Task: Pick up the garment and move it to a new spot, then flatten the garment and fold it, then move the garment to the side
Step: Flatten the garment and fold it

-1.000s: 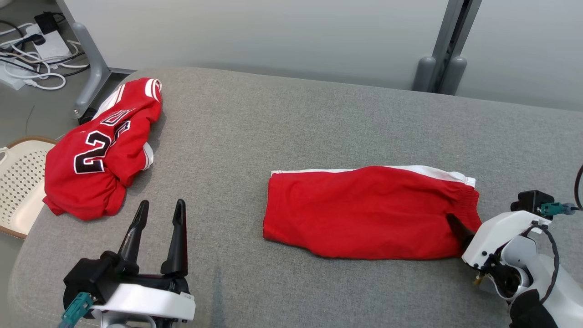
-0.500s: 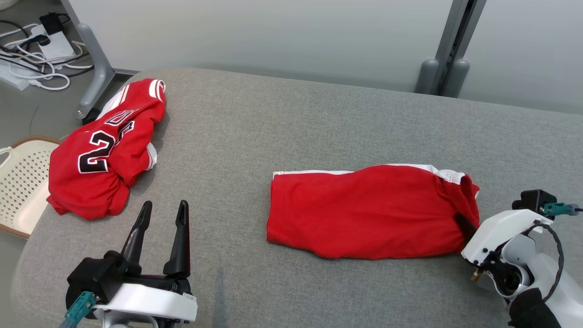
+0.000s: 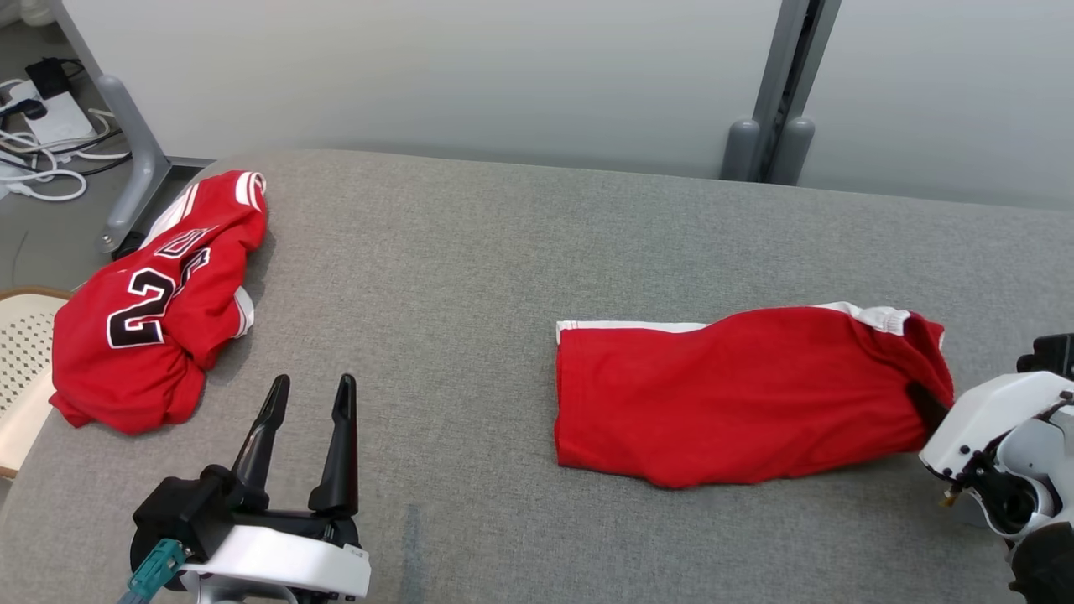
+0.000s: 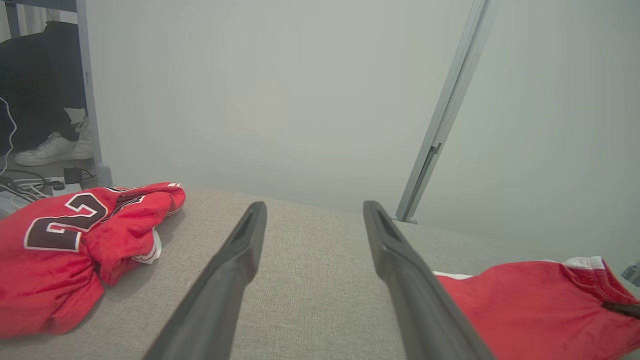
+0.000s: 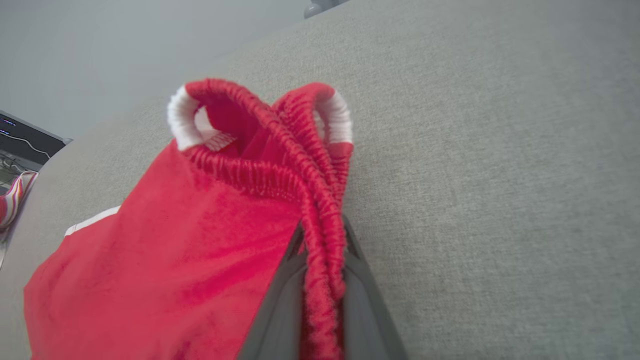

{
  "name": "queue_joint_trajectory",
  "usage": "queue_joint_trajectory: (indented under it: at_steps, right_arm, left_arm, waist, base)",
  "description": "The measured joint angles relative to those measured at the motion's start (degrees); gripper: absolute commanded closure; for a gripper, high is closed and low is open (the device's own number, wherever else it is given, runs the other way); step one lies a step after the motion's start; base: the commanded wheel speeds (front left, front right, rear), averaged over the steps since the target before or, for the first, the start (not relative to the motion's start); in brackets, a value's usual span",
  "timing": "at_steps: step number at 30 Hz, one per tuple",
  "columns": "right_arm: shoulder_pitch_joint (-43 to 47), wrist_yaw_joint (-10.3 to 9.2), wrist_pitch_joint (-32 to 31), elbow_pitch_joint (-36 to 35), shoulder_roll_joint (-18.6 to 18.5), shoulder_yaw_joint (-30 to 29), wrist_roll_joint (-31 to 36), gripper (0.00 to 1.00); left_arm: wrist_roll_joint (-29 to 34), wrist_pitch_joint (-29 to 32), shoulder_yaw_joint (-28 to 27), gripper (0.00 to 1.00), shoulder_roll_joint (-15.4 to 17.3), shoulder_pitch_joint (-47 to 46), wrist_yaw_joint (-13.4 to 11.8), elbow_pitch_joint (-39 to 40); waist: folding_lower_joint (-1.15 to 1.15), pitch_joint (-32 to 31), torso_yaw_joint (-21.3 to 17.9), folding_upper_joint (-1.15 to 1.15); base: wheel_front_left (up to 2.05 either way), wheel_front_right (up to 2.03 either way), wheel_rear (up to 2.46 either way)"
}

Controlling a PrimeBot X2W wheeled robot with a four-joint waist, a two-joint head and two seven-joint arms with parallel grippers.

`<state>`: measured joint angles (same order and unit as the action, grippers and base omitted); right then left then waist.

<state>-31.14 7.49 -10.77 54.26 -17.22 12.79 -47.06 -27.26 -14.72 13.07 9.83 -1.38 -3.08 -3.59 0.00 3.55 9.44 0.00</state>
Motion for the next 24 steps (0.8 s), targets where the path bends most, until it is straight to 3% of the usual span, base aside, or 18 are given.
queue_joint_trajectory:
  at_steps: [16,24]
  right_arm:
    - [5.53,-0.01,-13.15,-20.38,3.85,0.4,-13.61,1.0]
    - [6.49,-0.01,-15.67,-22.13,8.09,0.57,-15.19,1.0]
  left_arm:
    - [-0.57,0.44,1.22,0.0,-0.02,0.0,0.25,-1.35]
    - [-1.09,0.33,1.58,0.0,-0.35,-0.13,0.78,-2.99]
  waist:
    - [0.0,-0.65,-0.02,0.0]
    - [0.0,-0.95,2.44,0.0]
  base:
    - [0.0,0.0,0.0]
    - [0.0,0.0,0.0]
